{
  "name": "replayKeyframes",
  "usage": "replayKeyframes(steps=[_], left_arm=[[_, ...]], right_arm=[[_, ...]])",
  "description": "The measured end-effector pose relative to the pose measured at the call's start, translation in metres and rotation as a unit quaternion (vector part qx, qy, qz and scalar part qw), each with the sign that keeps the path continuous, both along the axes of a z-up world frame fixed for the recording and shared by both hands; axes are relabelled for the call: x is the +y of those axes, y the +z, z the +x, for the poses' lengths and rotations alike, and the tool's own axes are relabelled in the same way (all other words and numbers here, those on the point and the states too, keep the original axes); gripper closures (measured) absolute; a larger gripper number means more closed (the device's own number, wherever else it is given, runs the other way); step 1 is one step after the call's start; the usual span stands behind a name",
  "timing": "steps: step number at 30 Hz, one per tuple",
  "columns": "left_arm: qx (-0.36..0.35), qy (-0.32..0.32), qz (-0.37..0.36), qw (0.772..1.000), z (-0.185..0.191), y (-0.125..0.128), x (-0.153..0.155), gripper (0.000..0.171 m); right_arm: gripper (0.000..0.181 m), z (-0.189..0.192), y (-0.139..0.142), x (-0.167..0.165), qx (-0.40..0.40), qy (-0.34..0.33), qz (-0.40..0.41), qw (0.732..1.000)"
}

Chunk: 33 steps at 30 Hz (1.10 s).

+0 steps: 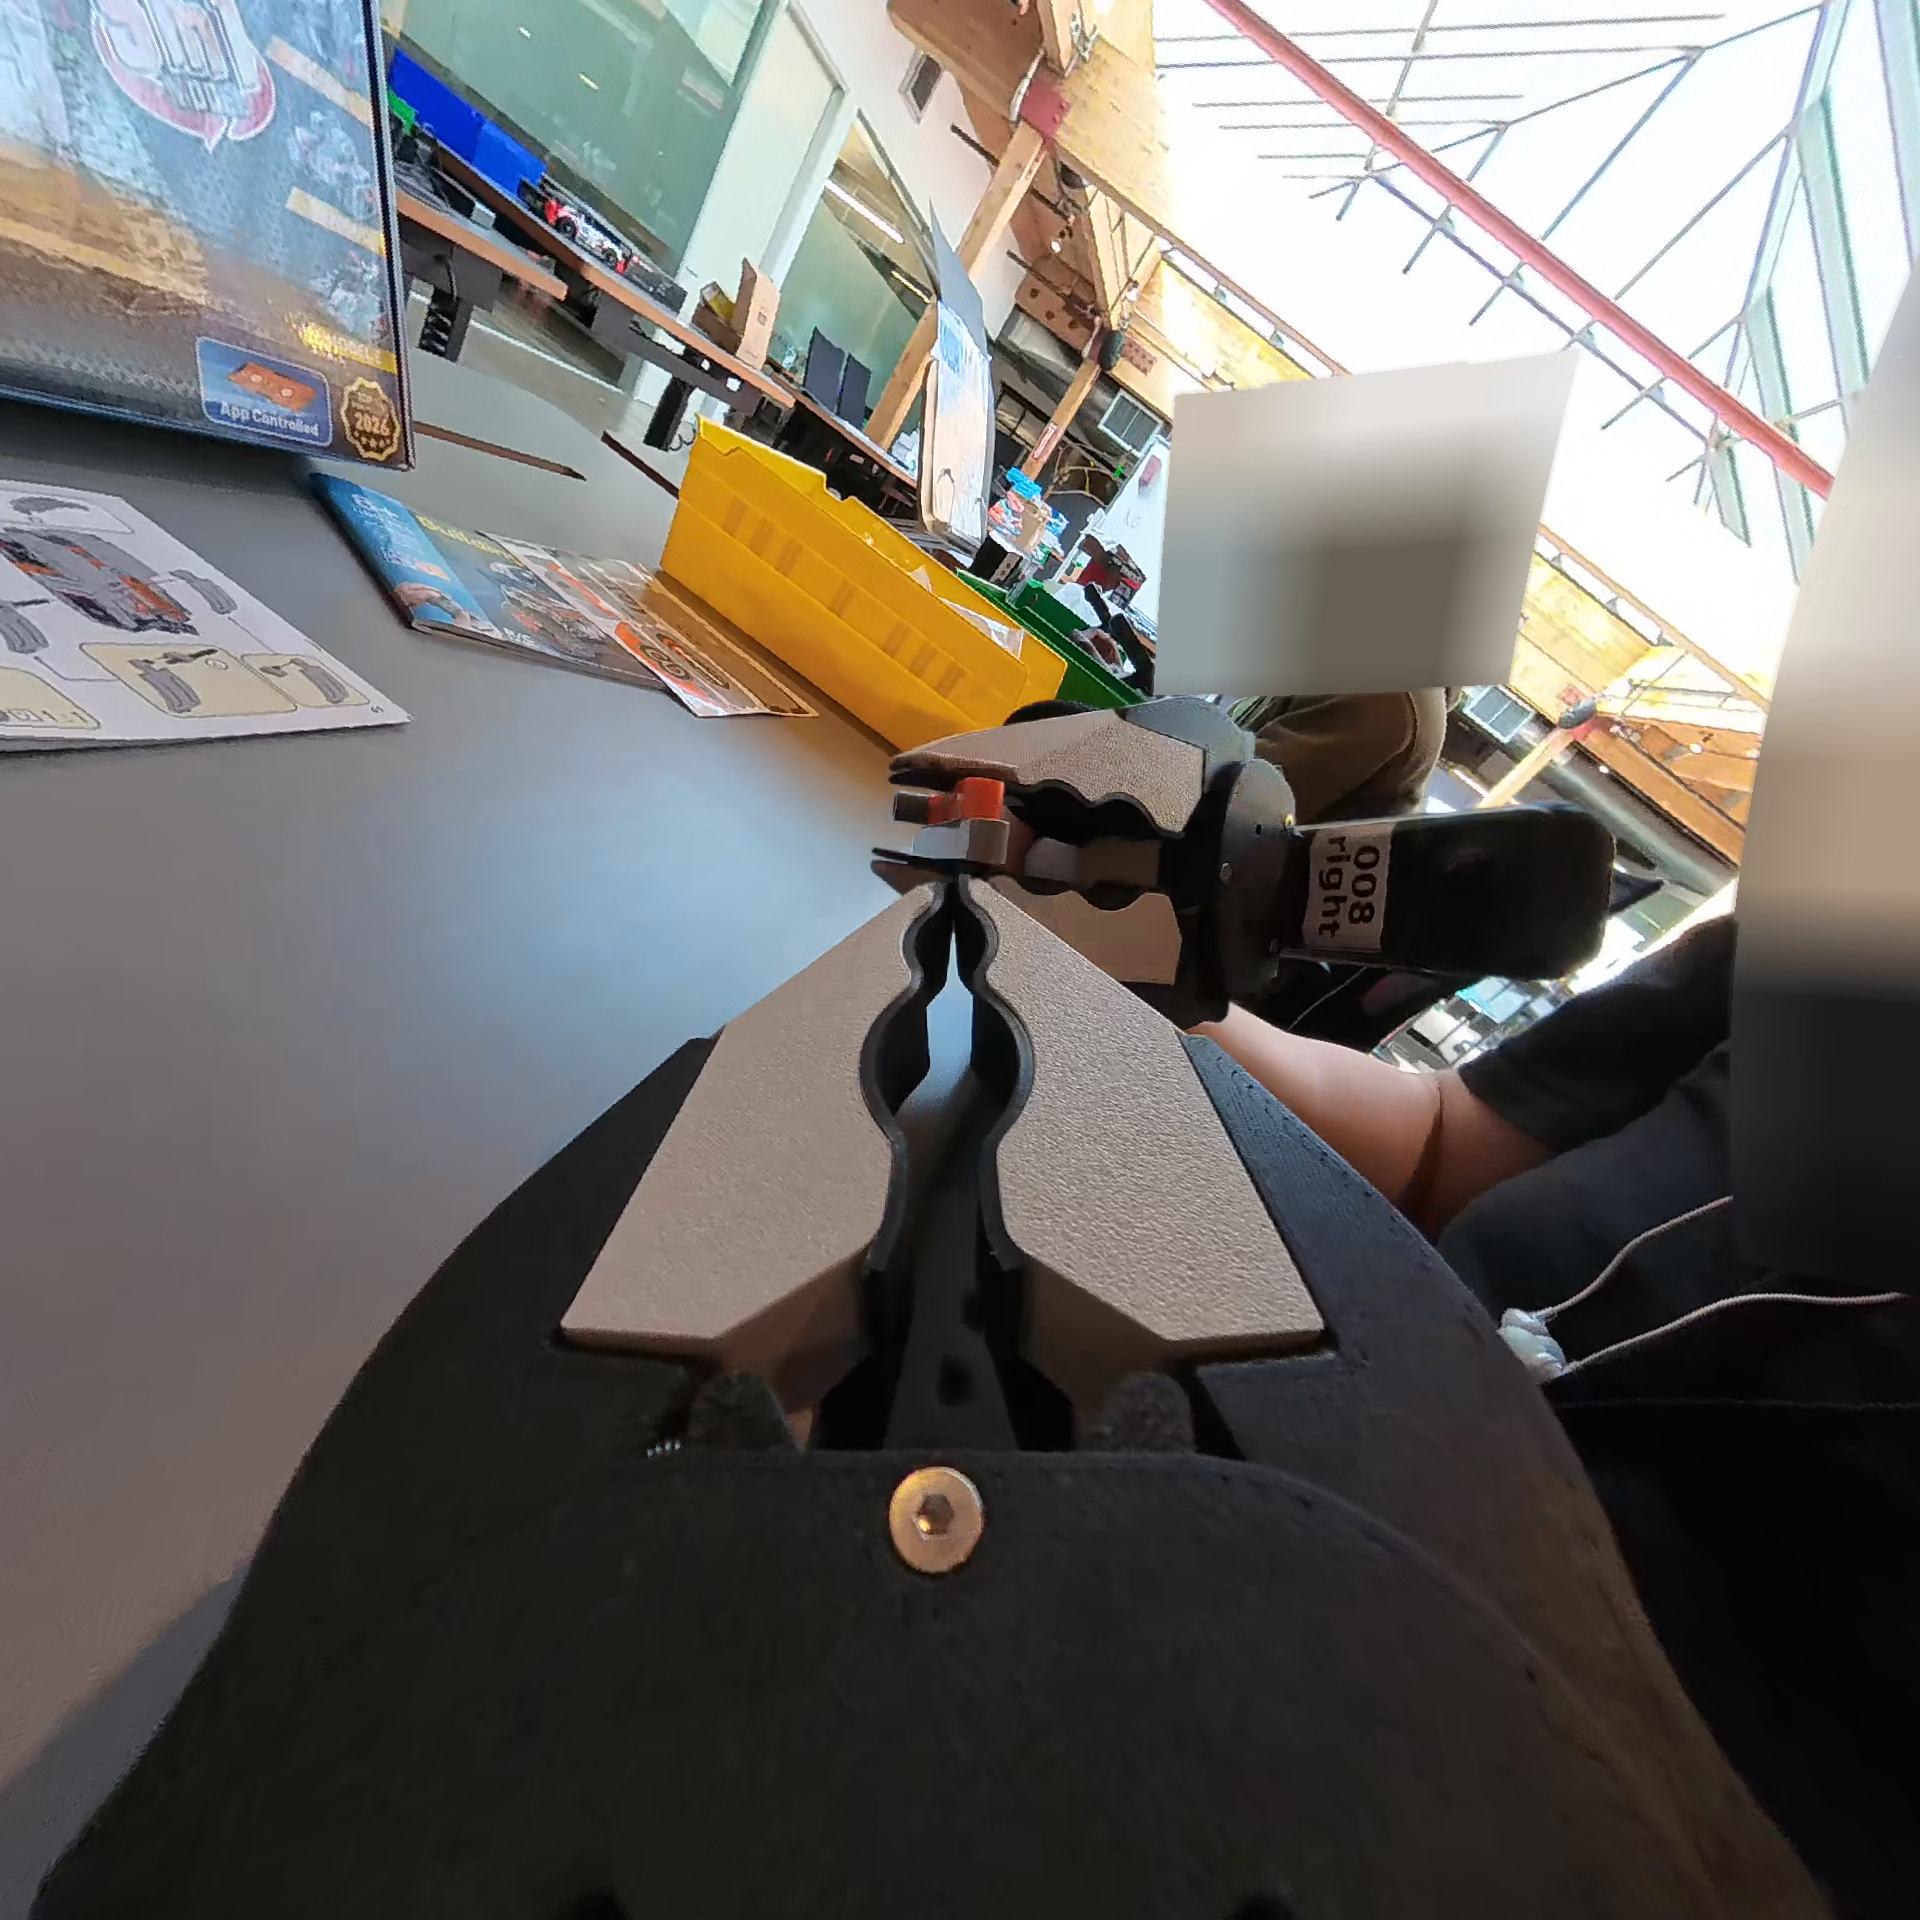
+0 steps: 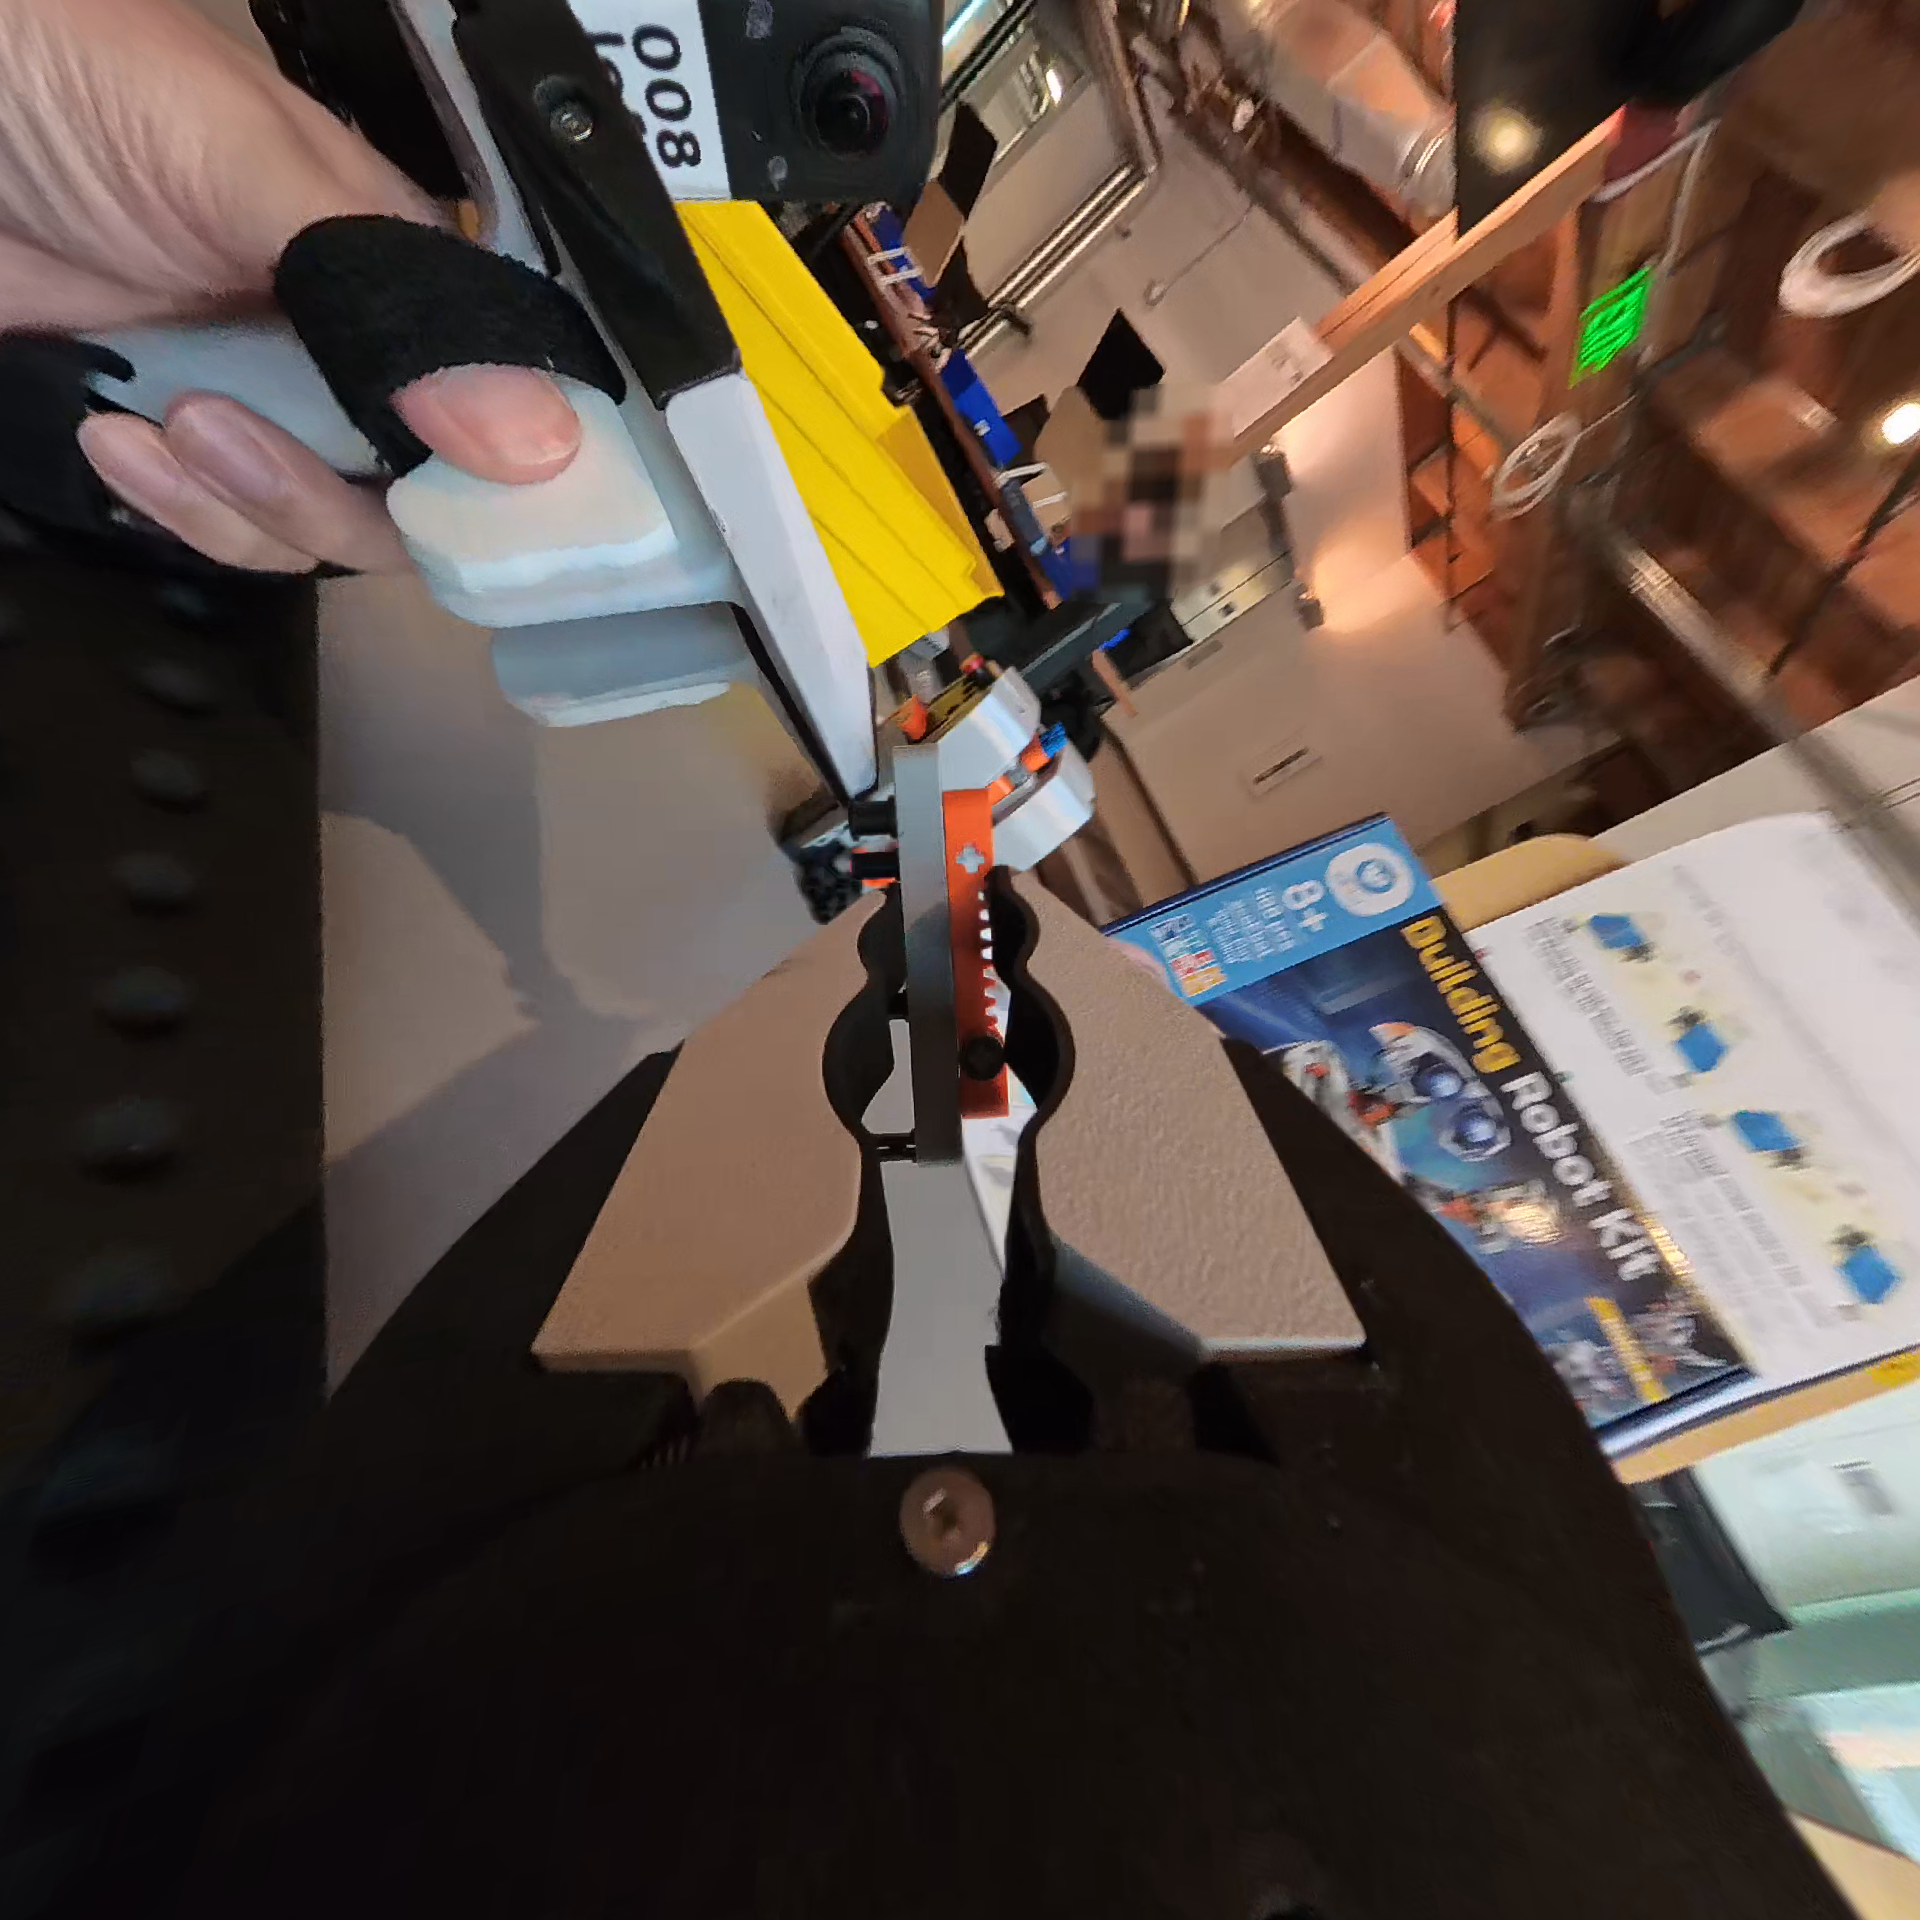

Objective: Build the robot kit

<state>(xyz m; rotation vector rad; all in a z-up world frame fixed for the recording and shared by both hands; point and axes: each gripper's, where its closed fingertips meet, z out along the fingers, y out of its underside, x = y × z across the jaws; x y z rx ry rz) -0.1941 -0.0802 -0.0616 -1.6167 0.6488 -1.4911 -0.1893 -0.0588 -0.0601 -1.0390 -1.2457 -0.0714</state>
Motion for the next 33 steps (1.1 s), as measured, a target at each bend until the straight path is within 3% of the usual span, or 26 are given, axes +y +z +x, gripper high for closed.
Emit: replayKeyframes(steps=[9,12,16,21,28,33], left_arm=[[0.044,0.003,0.047,0.998,-0.001,-0.001,-0.017,0.171],[0.032,-0.006,0.068,0.997,-0.003,0.006,-0.025,0.171],[0.04,-0.014,0.073,0.996,-0.005,0.01,-0.029,0.145],[0.097,-0.002,0.146,0.984,-0.002,0.018,-0.031,0.155],[0.145,0.002,0.14,0.979,0.002,0.008,-0.023,0.164],[0.174,-0.011,0.055,0.983,0.004,-0.017,-0.014,0.165]], right_arm=[[0.167,-0.002,0.021,-0.017,-0.024,0.002,0.147,0.989],[0.167,-0.004,0.019,-0.017,-0.034,0.001,0.153,0.988],[0.167,-0.006,0.021,-0.021,-0.039,0.007,0.169,0.985],[0.167,-0.011,0.02,-0.024,-0.061,0.009,0.205,0.977],[0.167,-0.016,0.008,-0.024,-0.078,0.029,0.18,0.98],[0.167,-0.02,-0.02,-0.018,-0.097,0.066,0.072,0.99]])
